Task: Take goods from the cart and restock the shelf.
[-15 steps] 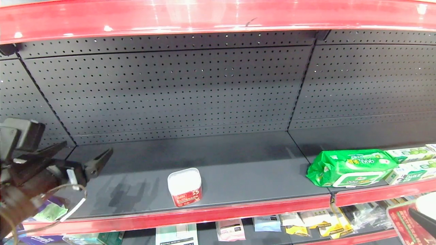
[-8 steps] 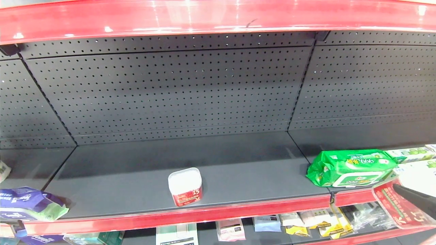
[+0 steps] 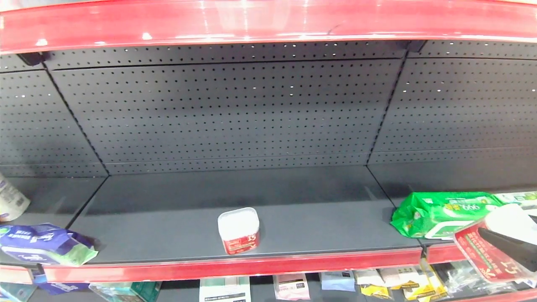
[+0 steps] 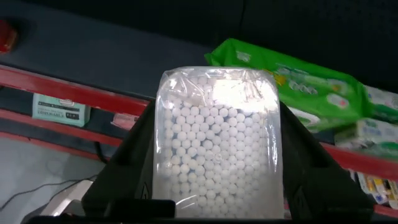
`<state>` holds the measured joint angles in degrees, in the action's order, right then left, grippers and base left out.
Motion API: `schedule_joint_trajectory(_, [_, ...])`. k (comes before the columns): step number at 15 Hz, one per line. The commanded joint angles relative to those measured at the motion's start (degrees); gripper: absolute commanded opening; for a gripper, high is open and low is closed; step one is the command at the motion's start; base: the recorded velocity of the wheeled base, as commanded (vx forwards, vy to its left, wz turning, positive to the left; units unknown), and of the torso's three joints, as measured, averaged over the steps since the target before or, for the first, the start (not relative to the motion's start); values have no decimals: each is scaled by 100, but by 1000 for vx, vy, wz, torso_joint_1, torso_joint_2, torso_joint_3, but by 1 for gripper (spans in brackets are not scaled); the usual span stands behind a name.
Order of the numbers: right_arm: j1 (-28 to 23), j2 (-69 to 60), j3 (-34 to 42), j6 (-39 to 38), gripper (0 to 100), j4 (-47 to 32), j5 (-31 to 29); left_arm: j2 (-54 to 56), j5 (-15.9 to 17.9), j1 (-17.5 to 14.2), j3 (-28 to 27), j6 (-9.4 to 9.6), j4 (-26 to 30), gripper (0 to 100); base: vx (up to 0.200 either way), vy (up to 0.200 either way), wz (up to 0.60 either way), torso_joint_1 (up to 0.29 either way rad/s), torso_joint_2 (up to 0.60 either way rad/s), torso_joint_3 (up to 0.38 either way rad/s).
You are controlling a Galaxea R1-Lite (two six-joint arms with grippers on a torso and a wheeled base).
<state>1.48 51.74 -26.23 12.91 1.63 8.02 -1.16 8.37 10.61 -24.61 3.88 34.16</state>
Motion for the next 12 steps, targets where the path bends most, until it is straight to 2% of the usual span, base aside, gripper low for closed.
schedule_joint_trajectory(1, [2, 56, 22, 10, 0, -5, 6, 45, -3, 3, 18, -1, 3, 100, 0, 0, 600, 17, 2, -12])
schedule_joint_trajectory(5, [11, 100, -5, 36, 0, 4, 6, 63, -29, 3, 35, 17, -6, 100, 0, 0, 600, 5, 5, 2])
schedule_joint_trajectory(6, [11, 109, -13, 36, 0, 4, 6, 72, -38, 3, 71, 43, -14, 100, 0, 0, 0, 0, 0, 0])
schedule_joint_trajectory(7, [11, 232, -75, 27, 0, 12, 6, 116, -64, 3, 264, 192, -173, 100, 0, 0, 0, 0, 0, 0])
schedule_joint_trajectory(8, [11, 284, -101, 19, 0, 12, 15, 116, -64, 3, 343, 201, -269, 100, 0, 0, 0, 0, 0, 0])
schedule_joint_trajectory(9, [19, 504, -224, 10, 0, 56, 121, 116, -64, 3, 501, 157, -630, 100, 0, 0, 0, 0, 0, 0])
schedule_joint_trajectory(10, [19, 706, -259, 10, 0, 188, 253, 81, -29, 3, 572, 17, -885, 100, 0, 0, 0, 0, 0, 0])
schedule_joint_trajectory(11, [19, 970, -259, 10, 0, 461, 367, 19, -46, -32, 554, -71, -981, 100, 0, 0, 0, 0, 0, 0])
schedule_joint_trajectory(12, [28, 1234, -268, 27, 0, 742, 446, -51, -90, -147, 510, -80, -981, 100, 0, 0, 0, 0, 0, 0])
